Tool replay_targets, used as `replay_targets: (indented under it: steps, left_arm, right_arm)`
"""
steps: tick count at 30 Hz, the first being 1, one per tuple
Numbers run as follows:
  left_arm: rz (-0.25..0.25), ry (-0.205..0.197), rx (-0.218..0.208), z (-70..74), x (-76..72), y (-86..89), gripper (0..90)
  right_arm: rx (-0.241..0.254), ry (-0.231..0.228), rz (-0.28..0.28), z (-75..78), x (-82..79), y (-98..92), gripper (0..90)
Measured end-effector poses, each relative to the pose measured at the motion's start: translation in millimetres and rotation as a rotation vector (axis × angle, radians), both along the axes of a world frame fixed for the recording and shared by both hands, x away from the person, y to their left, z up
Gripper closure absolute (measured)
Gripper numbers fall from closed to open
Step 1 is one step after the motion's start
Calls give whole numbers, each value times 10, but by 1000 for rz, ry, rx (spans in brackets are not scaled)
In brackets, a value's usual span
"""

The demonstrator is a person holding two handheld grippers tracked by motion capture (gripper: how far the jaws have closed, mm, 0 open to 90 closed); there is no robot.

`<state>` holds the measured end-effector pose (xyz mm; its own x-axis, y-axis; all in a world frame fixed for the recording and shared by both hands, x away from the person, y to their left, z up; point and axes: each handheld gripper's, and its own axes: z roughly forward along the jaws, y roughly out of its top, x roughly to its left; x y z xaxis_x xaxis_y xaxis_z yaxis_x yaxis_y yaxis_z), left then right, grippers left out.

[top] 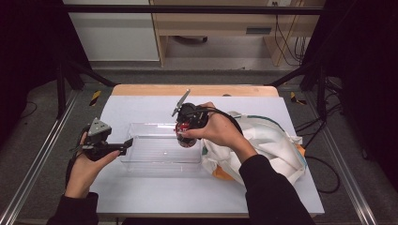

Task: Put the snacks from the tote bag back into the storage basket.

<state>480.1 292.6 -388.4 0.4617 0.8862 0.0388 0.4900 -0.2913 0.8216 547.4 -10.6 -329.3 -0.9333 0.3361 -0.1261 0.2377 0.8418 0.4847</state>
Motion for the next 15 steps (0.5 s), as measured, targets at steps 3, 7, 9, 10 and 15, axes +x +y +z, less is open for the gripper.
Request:
replay_targets:
  steps: [3, 7, 9, 10, 15]
  left_arm:
    - [-1, 1, 1, -1, 1, 0, 80]
    - [1, 1, 1, -5, 3, 2, 80]
    - [0, 2, 2, -7, 3, 1, 80]
    - [-1, 2, 2, -7, 3, 1, 80]
    - [-1, 0, 1, -8, 3, -2, 80]
  right_arm:
    - [-3, 5, 0, -23, 4, 0, 256]
    - [0, 6, 5, -59, 10, 4, 256]
    - [-1, 10, 5, -70, 11, 4, 256]
    - [-2, 15, -1, -76, 9, 5, 256]
    - [-2, 15, 0, -107, 16, -13, 256]
